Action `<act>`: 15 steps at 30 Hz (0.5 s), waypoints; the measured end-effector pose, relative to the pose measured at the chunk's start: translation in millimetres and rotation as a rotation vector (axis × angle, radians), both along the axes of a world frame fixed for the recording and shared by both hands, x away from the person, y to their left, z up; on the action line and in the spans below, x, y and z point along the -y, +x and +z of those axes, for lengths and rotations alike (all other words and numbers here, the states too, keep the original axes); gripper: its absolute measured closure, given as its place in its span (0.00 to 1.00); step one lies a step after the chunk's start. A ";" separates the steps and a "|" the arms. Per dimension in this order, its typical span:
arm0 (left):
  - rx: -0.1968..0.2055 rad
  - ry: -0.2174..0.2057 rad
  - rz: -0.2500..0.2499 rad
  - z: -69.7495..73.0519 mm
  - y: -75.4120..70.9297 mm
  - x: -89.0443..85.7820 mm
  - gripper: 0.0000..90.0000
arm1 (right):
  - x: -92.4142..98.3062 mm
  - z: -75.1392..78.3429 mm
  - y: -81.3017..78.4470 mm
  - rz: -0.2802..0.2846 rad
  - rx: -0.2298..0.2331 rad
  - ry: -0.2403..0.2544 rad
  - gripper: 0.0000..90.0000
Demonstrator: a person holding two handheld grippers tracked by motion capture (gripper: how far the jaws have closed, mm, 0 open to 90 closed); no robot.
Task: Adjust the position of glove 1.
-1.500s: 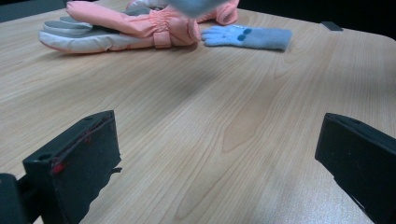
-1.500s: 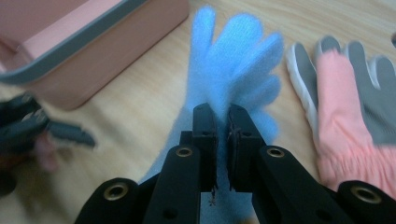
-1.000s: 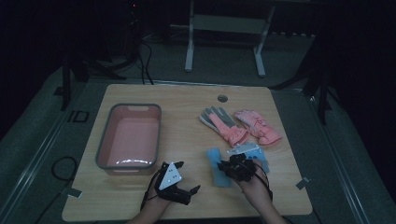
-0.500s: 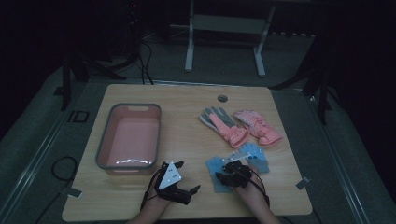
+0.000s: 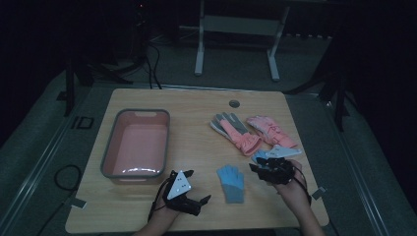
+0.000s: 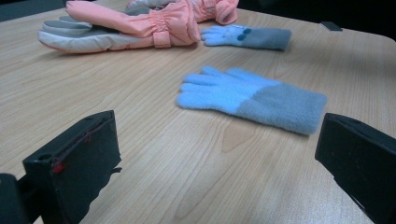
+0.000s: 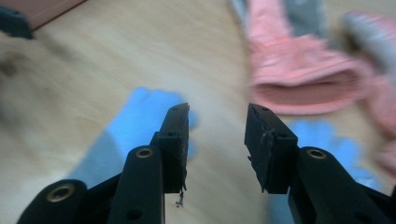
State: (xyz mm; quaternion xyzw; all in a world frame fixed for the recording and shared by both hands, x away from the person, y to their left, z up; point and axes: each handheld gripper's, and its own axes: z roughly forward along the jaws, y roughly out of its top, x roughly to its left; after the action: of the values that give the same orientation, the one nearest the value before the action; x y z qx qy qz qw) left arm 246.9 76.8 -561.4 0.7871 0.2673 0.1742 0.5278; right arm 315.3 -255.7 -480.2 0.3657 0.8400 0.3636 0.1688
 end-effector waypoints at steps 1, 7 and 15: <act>0.000 0.000 0.000 0.0 0.0 0.0 0.00 | 7.3 0.9 4.2 0.012 0.003 -0.018 0.67; -0.002 -0.001 0.001 0.0 0.1 -0.2 0.00 | 36.9 -8.8 24.3 0.037 -0.029 -0.040 0.68; -0.002 -0.002 0.002 0.0 0.2 -0.3 0.00 | 58.1 -40.9 43.5 -0.007 -0.106 -0.037 0.68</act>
State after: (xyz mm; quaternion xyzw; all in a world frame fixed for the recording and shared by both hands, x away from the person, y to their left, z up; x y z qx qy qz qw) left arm 247.1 77.1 -561.4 0.7866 0.2686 0.1736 0.5281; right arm 358.8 -313.8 -521.1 0.3841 0.8530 0.3278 0.1319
